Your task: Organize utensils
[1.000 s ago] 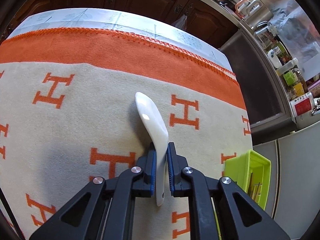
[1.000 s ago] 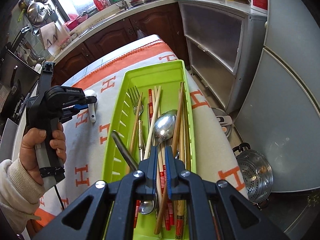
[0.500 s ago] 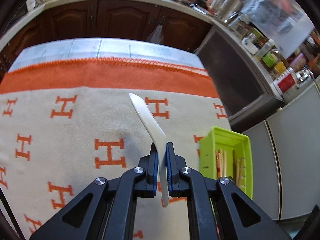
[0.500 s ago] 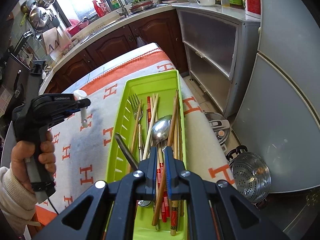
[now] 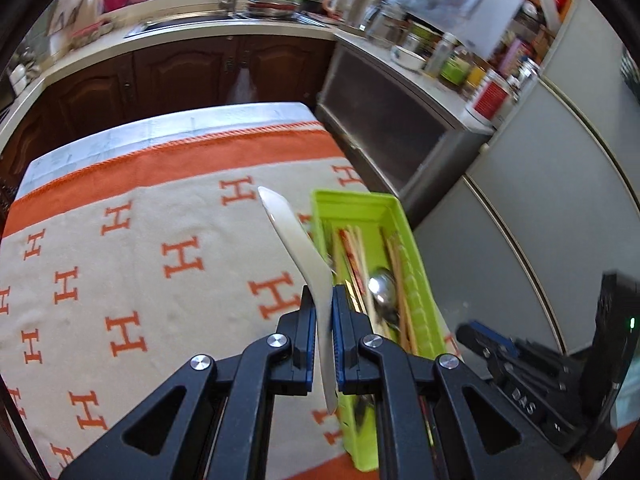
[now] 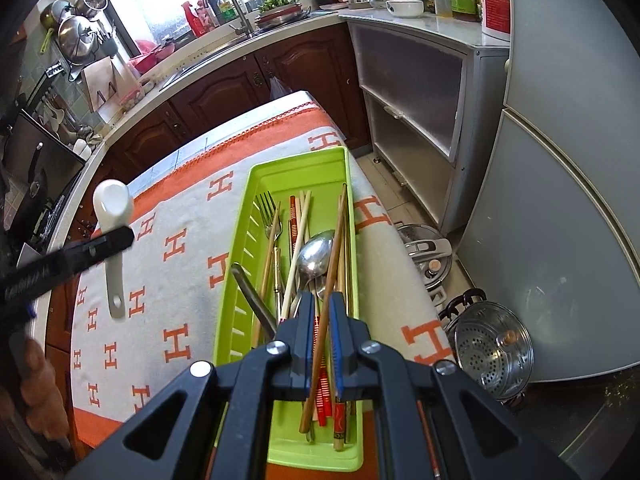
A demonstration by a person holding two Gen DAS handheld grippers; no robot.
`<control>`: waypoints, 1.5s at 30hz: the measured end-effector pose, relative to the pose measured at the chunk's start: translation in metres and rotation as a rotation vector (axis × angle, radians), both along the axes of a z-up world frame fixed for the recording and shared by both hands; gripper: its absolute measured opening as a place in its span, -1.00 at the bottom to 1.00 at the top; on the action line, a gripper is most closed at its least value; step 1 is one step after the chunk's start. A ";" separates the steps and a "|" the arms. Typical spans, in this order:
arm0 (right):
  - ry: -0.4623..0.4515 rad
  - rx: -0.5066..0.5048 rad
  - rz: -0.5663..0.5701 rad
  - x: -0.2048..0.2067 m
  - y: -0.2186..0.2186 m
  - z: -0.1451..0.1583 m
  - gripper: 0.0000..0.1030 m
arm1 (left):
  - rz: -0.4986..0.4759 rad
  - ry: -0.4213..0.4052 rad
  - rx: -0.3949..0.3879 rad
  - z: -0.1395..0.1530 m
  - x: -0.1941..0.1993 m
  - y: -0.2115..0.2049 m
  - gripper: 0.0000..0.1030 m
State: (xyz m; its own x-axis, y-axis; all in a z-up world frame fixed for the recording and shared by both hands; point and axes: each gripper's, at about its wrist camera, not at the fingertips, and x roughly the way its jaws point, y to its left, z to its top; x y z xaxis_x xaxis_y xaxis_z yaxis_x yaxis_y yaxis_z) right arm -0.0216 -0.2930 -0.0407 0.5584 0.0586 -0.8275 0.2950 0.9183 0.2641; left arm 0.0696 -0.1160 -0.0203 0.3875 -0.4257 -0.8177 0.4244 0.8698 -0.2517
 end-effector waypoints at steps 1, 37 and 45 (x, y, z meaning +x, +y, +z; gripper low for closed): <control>0.001 -0.002 -0.003 -0.001 -0.001 0.001 -0.86 | -0.025 0.010 0.003 -0.004 -0.007 -0.007 -0.90; -0.036 0.086 0.200 0.010 0.040 0.047 -0.86 | 0.140 -0.090 0.130 0.039 -0.034 0.039 0.77; -0.057 0.088 0.303 0.004 0.068 0.084 -0.85 | 0.279 -0.161 0.218 0.083 -0.054 0.072 0.98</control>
